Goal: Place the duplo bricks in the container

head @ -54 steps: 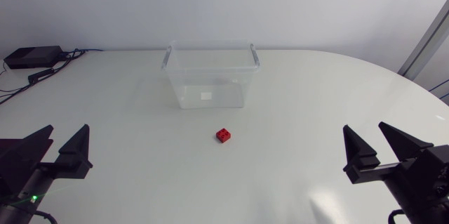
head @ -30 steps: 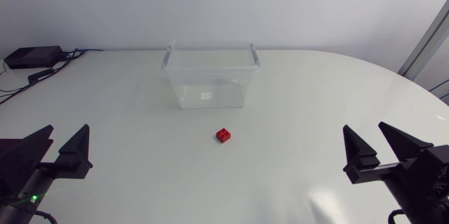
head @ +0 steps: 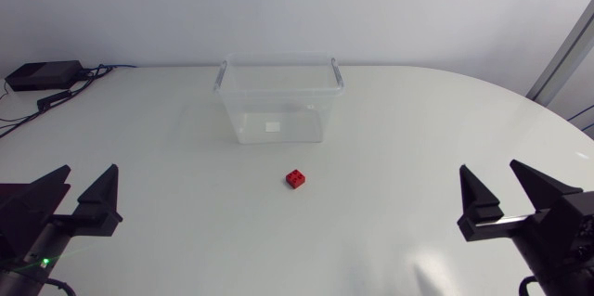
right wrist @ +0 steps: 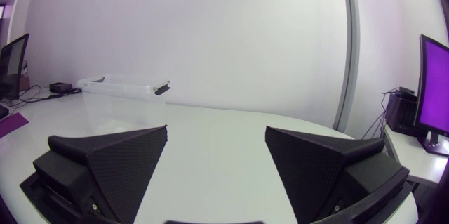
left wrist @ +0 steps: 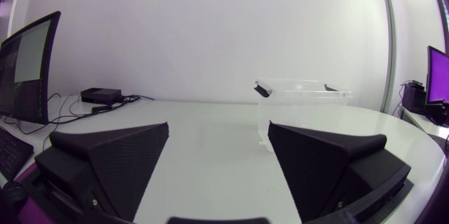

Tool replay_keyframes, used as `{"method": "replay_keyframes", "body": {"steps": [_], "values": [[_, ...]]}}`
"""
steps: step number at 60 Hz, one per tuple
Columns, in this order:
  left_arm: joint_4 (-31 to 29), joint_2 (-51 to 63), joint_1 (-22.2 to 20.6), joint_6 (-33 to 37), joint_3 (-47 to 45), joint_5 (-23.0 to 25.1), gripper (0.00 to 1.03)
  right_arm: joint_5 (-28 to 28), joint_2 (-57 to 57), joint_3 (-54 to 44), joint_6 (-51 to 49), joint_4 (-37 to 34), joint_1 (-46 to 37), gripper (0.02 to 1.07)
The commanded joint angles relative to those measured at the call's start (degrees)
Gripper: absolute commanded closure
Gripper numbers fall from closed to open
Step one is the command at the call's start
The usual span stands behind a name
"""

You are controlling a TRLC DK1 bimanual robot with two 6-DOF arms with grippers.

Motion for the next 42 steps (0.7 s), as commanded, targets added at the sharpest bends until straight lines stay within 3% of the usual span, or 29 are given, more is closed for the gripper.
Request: {"method": "replay_keyframes", "body": {"steps": [1,11,17,28,42], "values": [[0.9,-0.6,0.5,0.2,-1.2,0.2,0.04,-1.5,-0.4,-1.4,-2.9,-0.6,0.3,0.06],[0.9,-0.6,0.5,0.2,-1.2,0.2,0.04,-2.4,2.9,-0.4,-4.8,-1.3,3.4,0.06],[0.9,-0.6,0.5,0.2,-1.2,0.2,0.04,-6.7,9.1,3.6,-5.1,-3.5,4.3,0.06],[0.9,-0.6,0.5,0.2,-1.2,0.2,0.04,-18.4,29.7,18.5,-6.2,-12.3,3.5,0.06],[0.9,-0.6,0.5,0.2,-1.2,0.2,0.04,-20.4,51.2,32.1,-7.0,-19.5,8.5,0.06]]}}
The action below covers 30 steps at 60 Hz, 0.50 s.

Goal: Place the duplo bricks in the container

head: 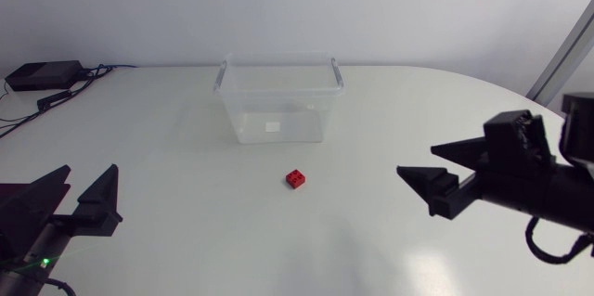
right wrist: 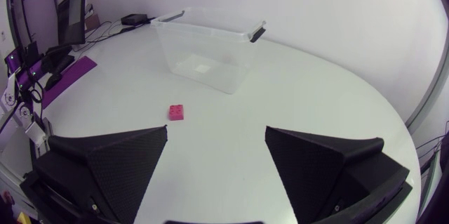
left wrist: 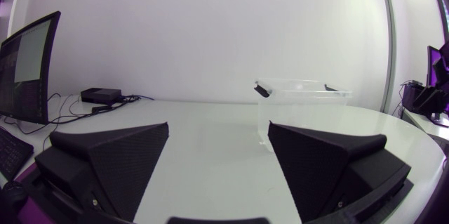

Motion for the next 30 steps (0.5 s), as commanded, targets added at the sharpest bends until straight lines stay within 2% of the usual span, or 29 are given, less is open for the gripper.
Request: {"method": "replay_keyframes", "body": {"steps": [1,9,18,30], "values": [[0.9,-0.6,0.5,0.2,-1.2,0.2,0.04,-0.5,8.5,3.4,-1.0,-2.7,2.4,0.06],[0.9,-0.6,0.5,0.2,-1.2,0.2,0.04,0.7,18.2,6.0,-3.0,-2.6,6.8,0.06],[0.9,-0.6,0.5,0.2,-1.2,0.2,0.04,4.8,26.3,6.6,-3.9,2.1,10.4,0.06],[0.9,-0.6,0.5,0.2,-1.2,0.2,0.04,6.0,35.1,8.8,-4.7,6.6,12.3,0.06]]}}
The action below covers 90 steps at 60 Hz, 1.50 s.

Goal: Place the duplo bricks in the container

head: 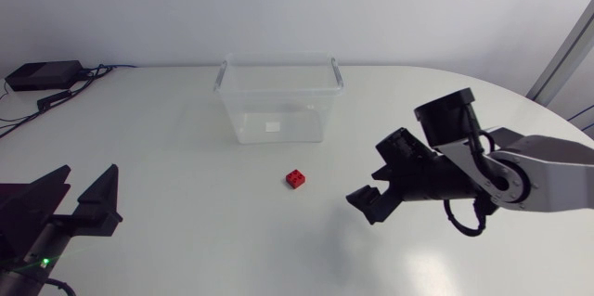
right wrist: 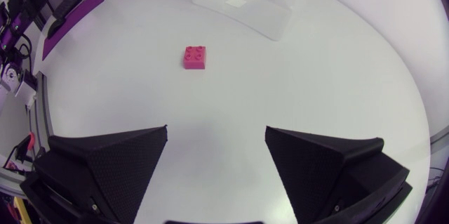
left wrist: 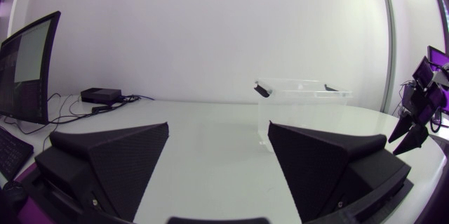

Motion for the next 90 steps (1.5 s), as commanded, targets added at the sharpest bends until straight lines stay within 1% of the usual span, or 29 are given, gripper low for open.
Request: {"method": "replay_keyframes", "body": {"steps": [1,7,14,31,51,58,66,71,90], "values": [[0.9,-0.6,0.5,0.2,-1.2,0.2,0.04,1.0,4.3,2.9,-1.3,1.2,1.1,0.06],[0.9,-0.6,0.5,0.2,-1.2,0.2,0.04,2.1,8.7,5.3,-0.9,2.0,1.6,0.06],[0.9,-0.6,0.5,0.2,-1.2,0.2,0.04,2.0,12.0,8.0,-0.8,2.7,1.8,0.06],[0.9,-0.6,0.5,0.2,-1.2,0.2,0.04,2.1,20.6,14.8,1.7,3.4,5.4,0.06],[0.9,-0.6,0.5,0.2,-1.2,0.2,0.04,6.7,31.3,25.0,5.1,1.8,10.8,0.06],[0.9,-0.6,0.5,0.2,-1.2,0.2,0.04,8.8,33.3,27.1,6.5,1.7,12.4,0.06],[0.9,-0.6,0.5,0.2,-1.2,0.2,0.04,9.8,35.9,29.8,8.1,0.3,13.0,0.06],[0.9,-0.6,0.5,0.2,-1.2,0.2,0.04,10.0,37.7,30.7,8.9,0.2,13.0,0.06],[0.9,-0.6,0.5,0.2,-1.2,0.2,0.04,10.4,38.4,32.0,10.2,-0.4,13.3,0.06]]}}
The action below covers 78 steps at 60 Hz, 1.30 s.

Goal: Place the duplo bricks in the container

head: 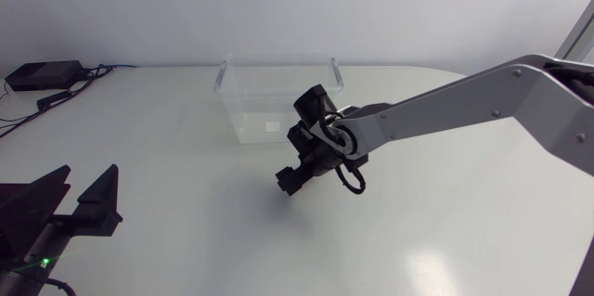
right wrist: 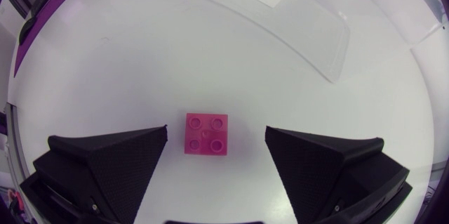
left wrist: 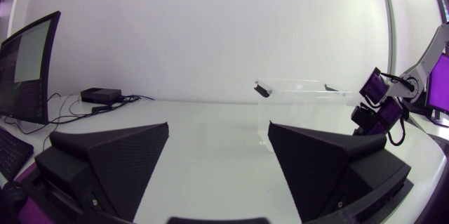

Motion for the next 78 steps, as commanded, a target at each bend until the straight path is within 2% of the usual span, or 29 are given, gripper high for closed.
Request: {"method": "replay_keyframes", "body": {"steps": [1,53,59,63,69,78], "values": [[0.9,-0.6,0.5,0.2,-1.2,0.2,0.04,0.3,1.2,1.2,1.2,-0.5,0.7,0.06],[0.9,-0.6,0.5,0.2,-1.2,0.2,0.04,0.4,1.2,1.9,2.9,-2.3,1.6,0.08],[0.9,-0.6,0.5,0.2,-1.2,0.2,0.04,0.2,1.2,2.2,2.8,-2.8,1.6,0.14],[0.9,-0.6,0.5,0.2,-1.2,0.2,0.04,0.1,1.2,2.3,2.6,-2.8,1.5,0.25],[0.9,-0.6,0.5,0.2,-1.2,0.2,0.04,0.1,2.1,2.7,3.0,-3.4,1.5,0.68],[0.9,-0.6,0.5,0.2,-1.2,0.2,0.04,0.1,3.2,4.5,4.4,-7.3,0.9,0.68]]}}
